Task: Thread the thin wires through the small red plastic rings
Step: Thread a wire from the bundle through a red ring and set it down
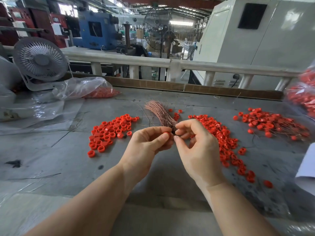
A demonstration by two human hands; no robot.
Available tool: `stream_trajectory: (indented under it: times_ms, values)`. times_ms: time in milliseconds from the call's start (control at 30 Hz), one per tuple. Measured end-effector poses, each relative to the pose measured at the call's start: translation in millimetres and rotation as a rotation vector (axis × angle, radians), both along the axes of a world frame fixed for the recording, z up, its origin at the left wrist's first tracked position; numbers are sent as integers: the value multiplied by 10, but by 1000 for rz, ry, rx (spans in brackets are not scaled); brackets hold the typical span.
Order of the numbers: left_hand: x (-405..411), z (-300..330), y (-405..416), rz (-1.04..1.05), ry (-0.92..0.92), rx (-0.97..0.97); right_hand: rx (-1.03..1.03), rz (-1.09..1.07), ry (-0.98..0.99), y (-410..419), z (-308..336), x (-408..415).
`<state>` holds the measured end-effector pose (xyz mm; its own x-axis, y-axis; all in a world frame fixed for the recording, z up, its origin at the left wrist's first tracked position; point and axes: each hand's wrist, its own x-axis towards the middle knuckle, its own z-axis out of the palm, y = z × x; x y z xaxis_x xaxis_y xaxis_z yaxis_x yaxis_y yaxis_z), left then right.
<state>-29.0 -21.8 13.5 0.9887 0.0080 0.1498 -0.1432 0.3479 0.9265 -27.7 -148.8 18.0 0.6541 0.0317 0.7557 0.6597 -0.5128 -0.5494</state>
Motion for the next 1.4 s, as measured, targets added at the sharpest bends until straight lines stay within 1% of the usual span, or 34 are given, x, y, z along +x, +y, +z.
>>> stream_trajectory:
  times_ms: [233,300,400,467,767,933,1067,1133,1233,1400]
  values:
    - [5,-8,-23,95,-15,152,-15,6,-6,5,1,-10]
    - [-4,3,-23,79,-1,129,-20,4,-11,2,3,-14]
    - [-17,23,-7,21,35,25,-26,5,-29,-1,10,-19]
    - [-19,34,-2,17,48,-6,-28,4,-35,-7,10,-18]
    - [-23,49,13,45,79,6,-32,-1,-30,-9,5,-3]
    - [-29,54,16,-6,123,-71,-18,4,-25,-8,6,-1]
    - [-31,64,19,14,100,-15,-28,-7,-24,-13,1,7]
    - [-38,66,14,1,103,-63,-22,-5,-26,-11,2,5]
    - [-28,69,19,-90,144,-238,-13,-7,-30,-2,13,5]
    - [-32,80,26,-216,142,-303,-16,6,-41,-22,27,7]
